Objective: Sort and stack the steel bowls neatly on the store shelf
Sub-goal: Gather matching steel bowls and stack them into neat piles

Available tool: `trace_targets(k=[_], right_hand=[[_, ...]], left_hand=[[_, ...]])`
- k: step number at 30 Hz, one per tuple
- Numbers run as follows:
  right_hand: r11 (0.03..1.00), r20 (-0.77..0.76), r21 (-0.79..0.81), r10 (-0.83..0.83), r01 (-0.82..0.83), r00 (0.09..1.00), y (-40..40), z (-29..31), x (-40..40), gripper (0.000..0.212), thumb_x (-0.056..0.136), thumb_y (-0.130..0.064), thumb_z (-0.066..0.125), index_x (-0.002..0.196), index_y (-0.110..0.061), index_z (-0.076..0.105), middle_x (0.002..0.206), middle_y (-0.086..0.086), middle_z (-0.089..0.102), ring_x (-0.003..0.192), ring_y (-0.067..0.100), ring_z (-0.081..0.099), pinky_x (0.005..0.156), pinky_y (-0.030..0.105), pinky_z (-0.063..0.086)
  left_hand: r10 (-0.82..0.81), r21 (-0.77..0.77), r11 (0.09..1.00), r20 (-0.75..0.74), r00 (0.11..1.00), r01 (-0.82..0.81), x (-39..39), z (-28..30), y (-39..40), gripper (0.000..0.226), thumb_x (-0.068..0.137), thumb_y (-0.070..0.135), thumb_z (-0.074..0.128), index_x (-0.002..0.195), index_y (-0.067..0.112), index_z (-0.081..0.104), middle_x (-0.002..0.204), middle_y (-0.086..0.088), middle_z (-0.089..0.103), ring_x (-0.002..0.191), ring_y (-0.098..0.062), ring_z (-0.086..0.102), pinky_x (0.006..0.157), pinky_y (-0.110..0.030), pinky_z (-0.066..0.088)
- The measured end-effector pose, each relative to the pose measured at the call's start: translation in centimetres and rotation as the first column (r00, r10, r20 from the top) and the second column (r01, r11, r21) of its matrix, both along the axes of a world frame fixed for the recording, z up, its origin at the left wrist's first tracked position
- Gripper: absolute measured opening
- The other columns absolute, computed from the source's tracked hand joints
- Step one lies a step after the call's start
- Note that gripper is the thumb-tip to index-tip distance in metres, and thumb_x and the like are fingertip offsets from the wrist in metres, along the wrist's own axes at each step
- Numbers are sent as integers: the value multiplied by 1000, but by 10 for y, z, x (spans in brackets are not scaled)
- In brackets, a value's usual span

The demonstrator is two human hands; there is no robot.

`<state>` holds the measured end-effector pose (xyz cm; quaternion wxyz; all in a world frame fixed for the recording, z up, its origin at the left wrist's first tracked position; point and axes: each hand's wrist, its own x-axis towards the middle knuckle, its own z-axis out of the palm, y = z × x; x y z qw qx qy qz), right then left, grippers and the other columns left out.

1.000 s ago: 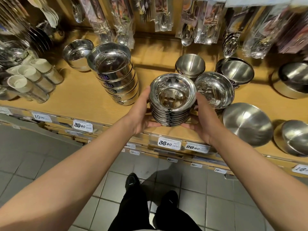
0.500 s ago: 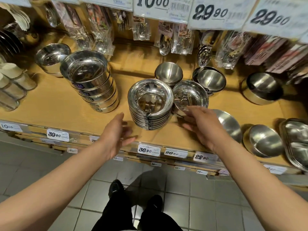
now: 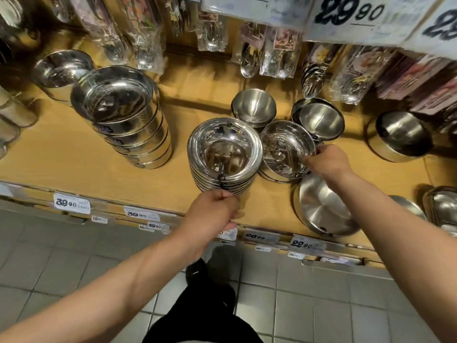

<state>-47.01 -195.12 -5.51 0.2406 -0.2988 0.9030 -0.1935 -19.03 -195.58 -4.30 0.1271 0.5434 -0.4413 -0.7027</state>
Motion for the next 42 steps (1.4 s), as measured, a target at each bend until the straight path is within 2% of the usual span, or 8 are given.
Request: trace_targets(k=[4,11,15,21,26,29,38,42], right_hand=[[987,-163,101,141,-126,976,-6,1,-4,24,85,-30,79,93,-9,72,96,15,72,79,26,57,68,33,42],[986,-242,-48,143,-159,960,-4,12,-9,25,93,-30,67,104,-9,75,99,16,74,95,38,67,72,35,47],[982,-45,-160,92,-98,995,4,21,-23,19,86,-32,75,90,-13,76,94,13,76,86,31,68,75,36,52],[971,272,-219,-33,96,962,70,43,-60,29,77,-31,83,64,-16,62,78,18,72,75,32,71,77,52,61],[939,569,-220,-97,265,817,146,73,-69,16,85,-4,75,98,3,67,94,24,73,69,27,76,53,28,61],[935,627,-218,-86,280,775,183,88,-55,23,83,-3,76,104,-3,65,92,22,75,62,24,73,58,38,64],[925,741,-287,49,250,669,226,94,-29,33,89,-25,76,114,-16,55,103,16,72,74,22,77,59,29,61],[936,777,-213,-12,281,630,208,98,-33,35,98,-32,65,123,-9,57,122,17,64,101,31,70,54,28,61]], left_hand=[[-45,18,999,-4,999,45,-6,-4,5,12,96,13,62,94,20,71,69,11,71,68,-1,69,64,-20,58],[-115,65,992,51,992,112,-24,1,25,16,96,14,62,85,22,71,77,0,65,66,-10,62,61,-24,53],[-128,25,992,107,986,126,-41,6,36,12,95,17,63,101,23,71,105,-2,71,99,-19,70,83,-33,63],[16,17,1000,40,999,-17,-81,25,61,13,93,3,63,96,14,69,90,-5,76,74,-14,72,69,-30,63],[22,37,999,-142,990,-17,-116,56,80,17,98,25,66,108,11,67,89,-4,77,76,-13,75,62,-26,62],[-14,52,998,-177,984,24,-130,71,89,36,94,35,70,122,13,65,112,-12,75,91,-22,77,71,-35,65],[-23,-10,1000,-56,998,23,-119,72,106,32,94,-5,61,125,-1,56,103,-26,76,104,-45,71,75,-45,62],[94,-53,994,-16,995,-95,-91,86,96,24,94,-7,57,118,-4,62,101,-25,76,95,-41,75,54,-28,63]])
